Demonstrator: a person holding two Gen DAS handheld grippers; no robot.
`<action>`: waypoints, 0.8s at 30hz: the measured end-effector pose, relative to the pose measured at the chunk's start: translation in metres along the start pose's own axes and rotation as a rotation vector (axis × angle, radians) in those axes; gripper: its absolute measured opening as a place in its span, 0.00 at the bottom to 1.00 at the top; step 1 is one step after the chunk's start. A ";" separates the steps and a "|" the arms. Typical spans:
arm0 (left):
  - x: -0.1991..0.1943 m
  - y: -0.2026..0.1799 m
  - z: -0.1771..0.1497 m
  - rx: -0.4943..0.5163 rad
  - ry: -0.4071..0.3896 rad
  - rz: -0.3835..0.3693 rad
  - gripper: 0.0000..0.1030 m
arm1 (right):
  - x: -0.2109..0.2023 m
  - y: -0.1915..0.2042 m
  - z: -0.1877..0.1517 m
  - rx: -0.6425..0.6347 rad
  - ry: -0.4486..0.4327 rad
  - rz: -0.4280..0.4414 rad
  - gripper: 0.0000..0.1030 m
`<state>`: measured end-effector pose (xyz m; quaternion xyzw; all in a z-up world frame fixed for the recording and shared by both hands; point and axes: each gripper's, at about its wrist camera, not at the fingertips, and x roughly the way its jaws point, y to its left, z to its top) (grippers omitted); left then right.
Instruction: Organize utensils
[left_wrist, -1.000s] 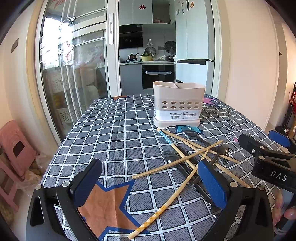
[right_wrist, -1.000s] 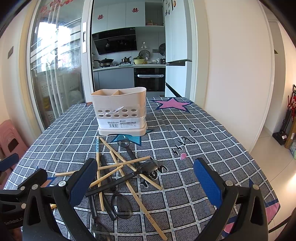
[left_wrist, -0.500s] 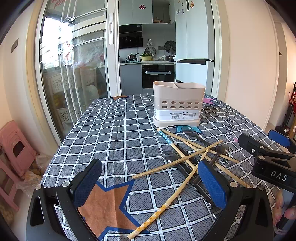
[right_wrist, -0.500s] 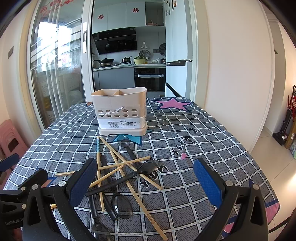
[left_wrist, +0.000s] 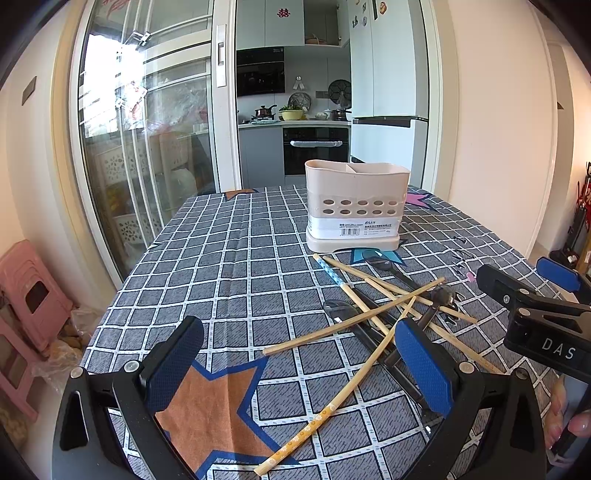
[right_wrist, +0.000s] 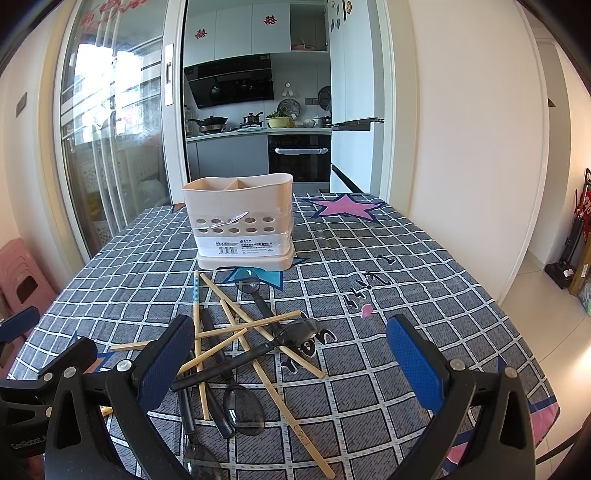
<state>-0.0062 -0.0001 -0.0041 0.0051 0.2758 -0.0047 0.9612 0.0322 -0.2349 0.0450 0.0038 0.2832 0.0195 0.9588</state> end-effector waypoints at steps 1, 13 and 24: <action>0.001 -0.001 0.000 0.001 0.001 0.000 1.00 | 0.000 0.000 0.000 0.000 0.001 0.001 1.00; 0.002 -0.002 -0.002 0.003 0.003 -0.001 1.00 | 0.001 -0.001 -0.001 0.005 0.008 0.003 1.00; 0.002 -0.002 -0.002 0.004 0.004 -0.001 1.00 | 0.001 -0.002 -0.002 0.006 0.009 0.002 1.00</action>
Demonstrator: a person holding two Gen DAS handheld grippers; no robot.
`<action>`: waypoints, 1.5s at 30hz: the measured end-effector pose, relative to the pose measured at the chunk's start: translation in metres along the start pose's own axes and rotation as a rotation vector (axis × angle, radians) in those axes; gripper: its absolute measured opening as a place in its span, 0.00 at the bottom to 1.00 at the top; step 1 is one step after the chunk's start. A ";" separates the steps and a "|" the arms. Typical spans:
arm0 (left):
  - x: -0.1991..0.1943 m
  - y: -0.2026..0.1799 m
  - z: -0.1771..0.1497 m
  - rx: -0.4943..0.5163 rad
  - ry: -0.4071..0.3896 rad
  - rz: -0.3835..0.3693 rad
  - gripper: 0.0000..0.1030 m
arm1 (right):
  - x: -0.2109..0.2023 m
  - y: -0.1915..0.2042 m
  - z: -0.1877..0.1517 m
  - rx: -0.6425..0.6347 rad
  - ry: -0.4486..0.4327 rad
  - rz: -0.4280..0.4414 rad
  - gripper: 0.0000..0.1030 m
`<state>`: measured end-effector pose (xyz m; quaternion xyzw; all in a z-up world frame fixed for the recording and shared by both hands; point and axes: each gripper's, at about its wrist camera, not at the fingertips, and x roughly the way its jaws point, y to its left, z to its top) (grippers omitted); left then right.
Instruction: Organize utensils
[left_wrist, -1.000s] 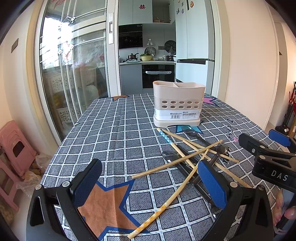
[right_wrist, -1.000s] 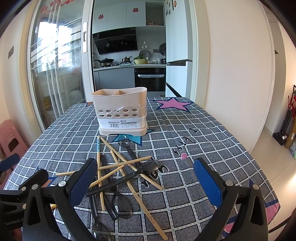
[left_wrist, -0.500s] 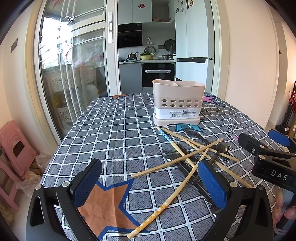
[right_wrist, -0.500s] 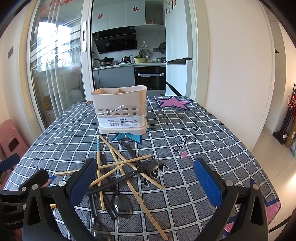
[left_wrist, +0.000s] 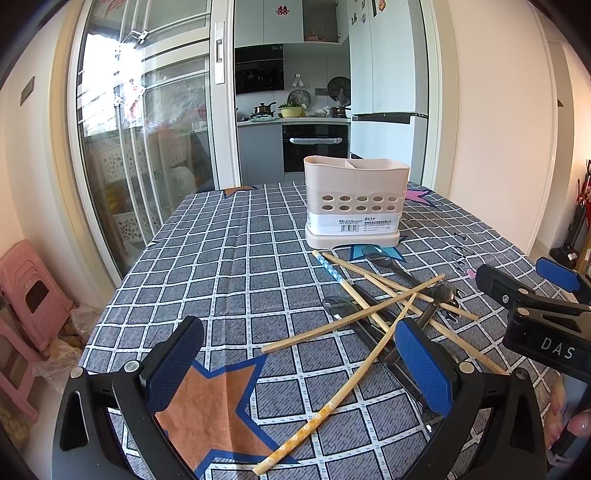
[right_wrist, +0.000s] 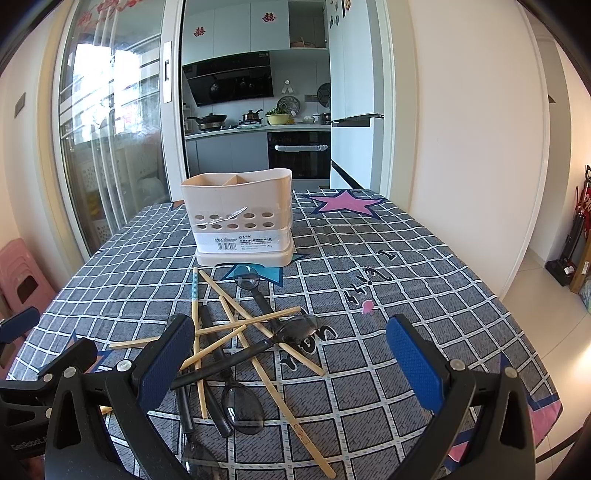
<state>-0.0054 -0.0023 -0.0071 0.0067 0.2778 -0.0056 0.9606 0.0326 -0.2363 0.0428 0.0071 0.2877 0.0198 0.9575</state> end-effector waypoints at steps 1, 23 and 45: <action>0.000 0.000 -0.001 0.000 0.001 -0.001 1.00 | 0.000 0.000 0.000 -0.001 0.000 0.000 1.00; 0.071 0.012 0.021 0.233 0.238 -0.094 1.00 | 0.047 -0.027 0.011 -0.054 0.238 0.003 1.00; 0.125 -0.039 0.040 0.495 0.405 -0.278 1.00 | 0.171 -0.001 0.062 -0.076 0.572 0.245 0.77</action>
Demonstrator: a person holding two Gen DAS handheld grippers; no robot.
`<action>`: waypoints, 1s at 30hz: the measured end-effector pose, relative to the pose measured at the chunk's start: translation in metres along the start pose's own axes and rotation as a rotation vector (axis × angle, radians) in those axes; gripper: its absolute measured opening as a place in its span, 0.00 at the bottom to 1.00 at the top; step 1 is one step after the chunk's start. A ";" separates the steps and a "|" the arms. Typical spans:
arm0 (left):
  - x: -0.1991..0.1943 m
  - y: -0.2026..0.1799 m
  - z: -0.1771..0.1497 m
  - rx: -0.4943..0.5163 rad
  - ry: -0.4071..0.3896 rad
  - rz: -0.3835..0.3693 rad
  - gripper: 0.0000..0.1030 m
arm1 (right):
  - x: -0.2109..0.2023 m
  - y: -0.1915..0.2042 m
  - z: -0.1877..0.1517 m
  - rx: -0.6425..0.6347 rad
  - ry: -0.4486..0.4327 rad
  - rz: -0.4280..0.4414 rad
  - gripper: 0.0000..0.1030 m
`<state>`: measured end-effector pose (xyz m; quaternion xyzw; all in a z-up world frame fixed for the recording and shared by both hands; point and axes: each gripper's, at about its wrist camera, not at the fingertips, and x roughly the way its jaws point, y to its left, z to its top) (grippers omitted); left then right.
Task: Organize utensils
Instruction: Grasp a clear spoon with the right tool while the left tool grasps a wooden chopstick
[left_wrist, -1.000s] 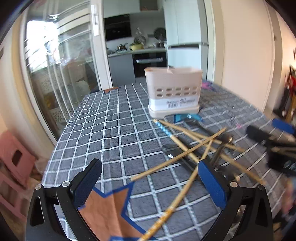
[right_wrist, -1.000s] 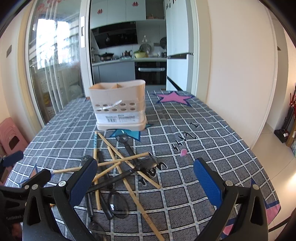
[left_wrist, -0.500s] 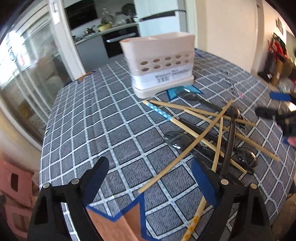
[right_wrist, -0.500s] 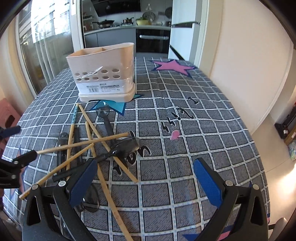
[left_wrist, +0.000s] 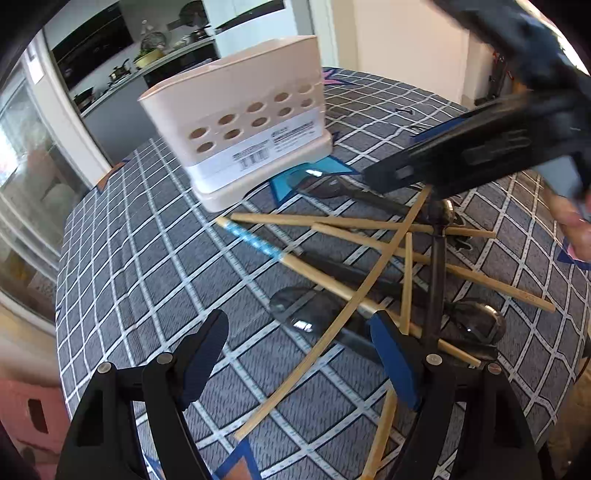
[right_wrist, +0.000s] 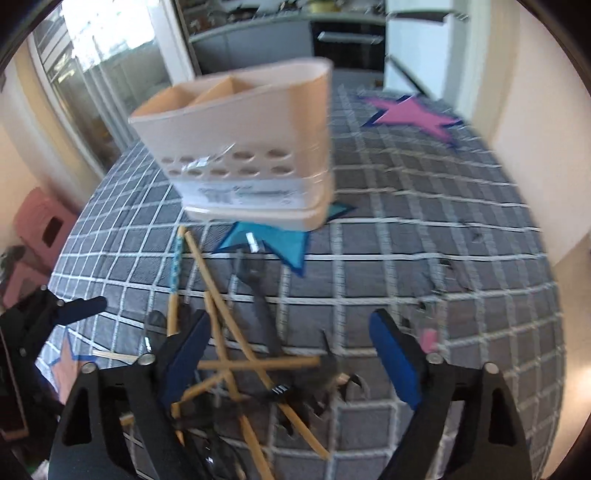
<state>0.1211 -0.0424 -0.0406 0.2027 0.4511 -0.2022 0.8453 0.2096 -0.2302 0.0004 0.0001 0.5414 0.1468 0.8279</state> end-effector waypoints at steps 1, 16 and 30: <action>0.000 -0.002 0.002 0.017 0.001 -0.003 1.00 | 0.006 0.002 0.002 -0.009 0.020 0.006 0.72; 0.015 -0.011 0.029 0.087 0.054 -0.053 0.96 | 0.048 0.018 0.016 -0.114 0.126 -0.044 0.13; 0.022 -0.013 0.071 0.139 0.120 -0.191 0.40 | -0.015 -0.023 0.004 0.058 -0.001 0.042 0.12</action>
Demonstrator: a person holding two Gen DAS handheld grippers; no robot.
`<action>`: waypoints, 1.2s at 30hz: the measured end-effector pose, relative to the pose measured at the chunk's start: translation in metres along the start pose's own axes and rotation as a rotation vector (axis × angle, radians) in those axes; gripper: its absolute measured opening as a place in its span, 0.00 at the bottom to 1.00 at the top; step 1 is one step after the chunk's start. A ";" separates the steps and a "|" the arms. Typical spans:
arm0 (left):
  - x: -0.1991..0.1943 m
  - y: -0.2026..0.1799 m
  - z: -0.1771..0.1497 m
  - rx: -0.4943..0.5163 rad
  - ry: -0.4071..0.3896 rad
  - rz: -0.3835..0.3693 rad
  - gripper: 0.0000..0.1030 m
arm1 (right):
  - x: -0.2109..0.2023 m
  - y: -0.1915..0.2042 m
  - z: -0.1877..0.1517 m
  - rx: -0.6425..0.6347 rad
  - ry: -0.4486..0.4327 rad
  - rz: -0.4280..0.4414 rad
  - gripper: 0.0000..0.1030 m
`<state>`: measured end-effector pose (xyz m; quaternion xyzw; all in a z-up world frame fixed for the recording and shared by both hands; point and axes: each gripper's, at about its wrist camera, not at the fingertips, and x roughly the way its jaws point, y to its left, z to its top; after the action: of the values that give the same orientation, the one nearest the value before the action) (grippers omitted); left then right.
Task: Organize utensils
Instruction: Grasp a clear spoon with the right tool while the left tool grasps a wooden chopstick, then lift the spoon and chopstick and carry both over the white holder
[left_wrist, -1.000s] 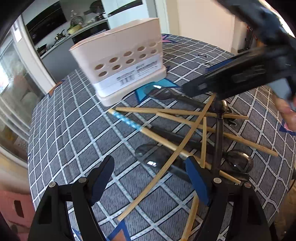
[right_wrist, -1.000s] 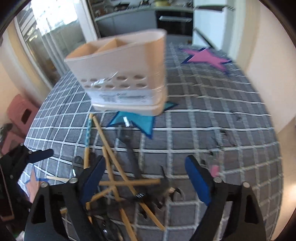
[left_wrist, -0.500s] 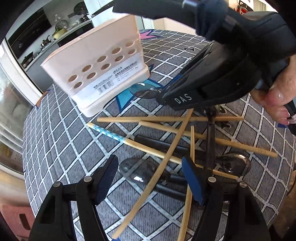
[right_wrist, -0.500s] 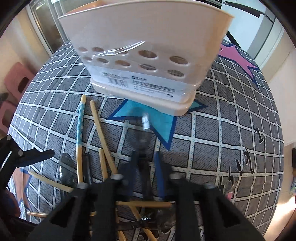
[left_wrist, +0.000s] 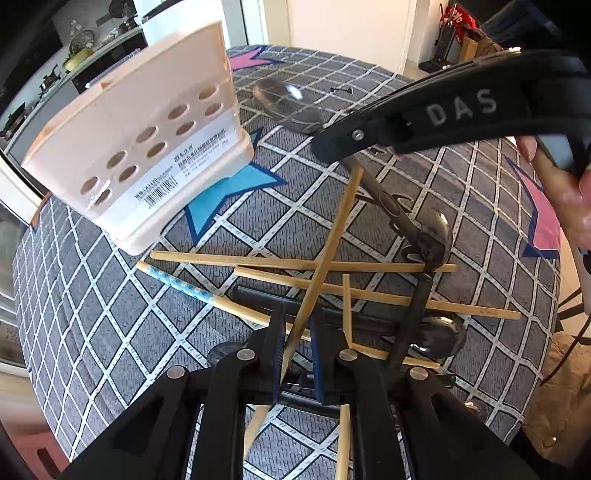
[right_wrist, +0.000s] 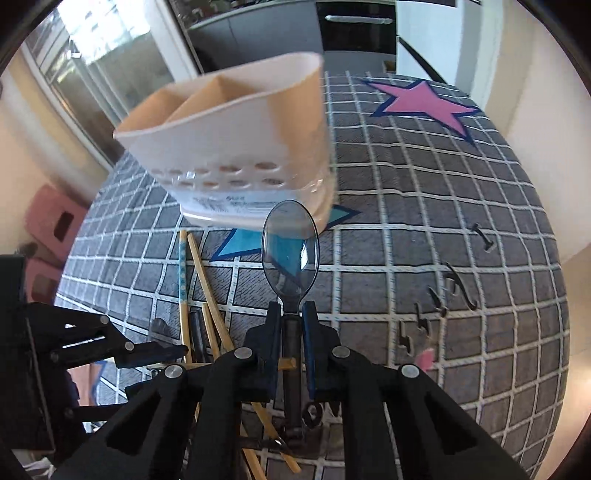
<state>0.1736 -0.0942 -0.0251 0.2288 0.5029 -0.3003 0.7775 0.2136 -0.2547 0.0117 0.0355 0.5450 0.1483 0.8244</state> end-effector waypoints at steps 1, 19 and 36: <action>-0.003 0.001 -0.001 -0.008 -0.009 0.000 0.37 | 0.000 0.003 0.002 0.010 -0.012 0.003 0.12; -0.134 0.050 -0.027 -0.384 -0.383 -0.002 0.36 | -0.090 -0.004 0.013 0.073 -0.272 0.072 0.04; -0.239 0.139 0.063 -0.566 -0.746 0.161 0.36 | -0.144 0.028 0.108 -0.015 -0.434 0.097 0.04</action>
<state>0.2365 0.0207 0.2265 -0.0771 0.2322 -0.1518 0.9577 0.2541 -0.2574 0.1897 0.0864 0.3513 0.1806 0.9146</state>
